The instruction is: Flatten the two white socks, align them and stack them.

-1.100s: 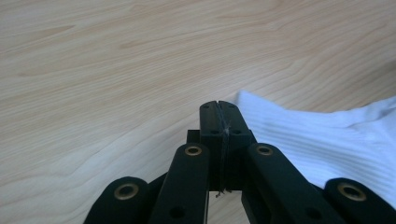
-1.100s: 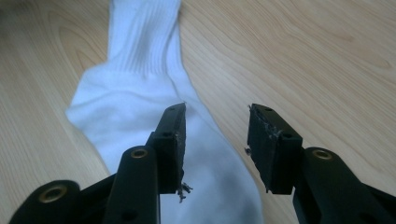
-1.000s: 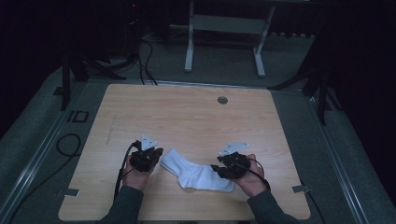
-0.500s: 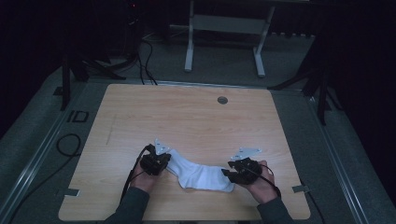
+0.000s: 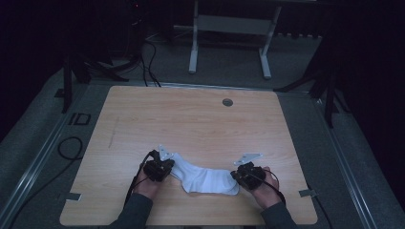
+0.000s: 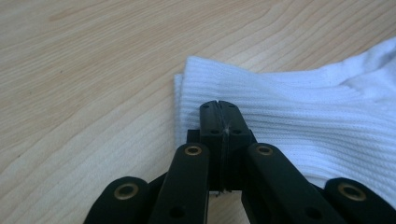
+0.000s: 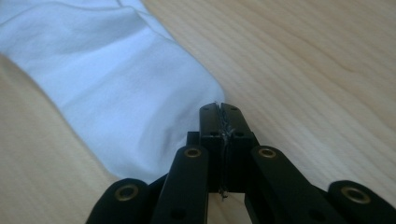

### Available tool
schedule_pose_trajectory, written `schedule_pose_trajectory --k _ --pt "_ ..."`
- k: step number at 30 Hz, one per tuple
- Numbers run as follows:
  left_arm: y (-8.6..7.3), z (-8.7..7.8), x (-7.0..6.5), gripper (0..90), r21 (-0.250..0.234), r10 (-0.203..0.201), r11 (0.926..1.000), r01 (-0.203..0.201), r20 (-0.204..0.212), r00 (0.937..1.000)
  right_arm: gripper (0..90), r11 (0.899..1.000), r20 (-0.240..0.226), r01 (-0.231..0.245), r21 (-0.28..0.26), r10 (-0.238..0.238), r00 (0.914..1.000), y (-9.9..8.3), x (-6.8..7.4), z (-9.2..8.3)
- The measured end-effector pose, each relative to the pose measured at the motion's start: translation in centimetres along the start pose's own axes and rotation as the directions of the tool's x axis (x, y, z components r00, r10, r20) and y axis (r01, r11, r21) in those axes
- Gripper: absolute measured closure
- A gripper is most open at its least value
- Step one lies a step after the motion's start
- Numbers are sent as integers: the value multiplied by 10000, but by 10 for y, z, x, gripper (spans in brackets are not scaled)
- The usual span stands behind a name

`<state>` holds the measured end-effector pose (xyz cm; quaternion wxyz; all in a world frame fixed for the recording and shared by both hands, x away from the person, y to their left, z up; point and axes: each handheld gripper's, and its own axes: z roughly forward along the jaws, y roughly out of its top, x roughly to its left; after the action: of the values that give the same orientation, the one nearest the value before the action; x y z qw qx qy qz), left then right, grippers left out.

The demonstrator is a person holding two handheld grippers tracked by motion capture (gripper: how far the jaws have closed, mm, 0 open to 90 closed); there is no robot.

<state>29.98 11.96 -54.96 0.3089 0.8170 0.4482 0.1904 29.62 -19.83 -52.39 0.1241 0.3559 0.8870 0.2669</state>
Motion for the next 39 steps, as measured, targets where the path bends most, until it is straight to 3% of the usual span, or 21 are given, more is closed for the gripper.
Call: schedule_pose_trajectory --k 12,23,27,33,37,38,39 --pt "-15 -11 0 896 -49 -441 9990 442 137 9989 887 9981 618 -318 -526 351 9975 5 -20 -16" --pt "-18 -13 -4 896 -68 -463 9989 465 266 9986 887 9942 1028 1 -1074 110 9946 22 -26 -33" --pt "-19 -14 -6 896 -93 -495 9987 497 267 9984 887 9935 1052 39 -1140 81 9944 26 -28 -31" --pt "-21 -15 -6 895 -108 -564 9983 567 317 9979 879 9970 824 -100 -764 163 9965 25 -33 -14" --pt "-21 -15 -6 895 -95 -551 9984 555 308 9980 782 9957 804 -255 -886 327 9962 23 -38 -7" --pt "-21 -15 -6 895 -105 -558 9984 561 311 9980 700 9940 797 -433 -1000 514 9955 22 -41 -6" --pt "-21 -16 -6 894 -102 -571 9983 575 322 9978 680 9932 804 -527 -1042 612 9949 22 -42 -6"
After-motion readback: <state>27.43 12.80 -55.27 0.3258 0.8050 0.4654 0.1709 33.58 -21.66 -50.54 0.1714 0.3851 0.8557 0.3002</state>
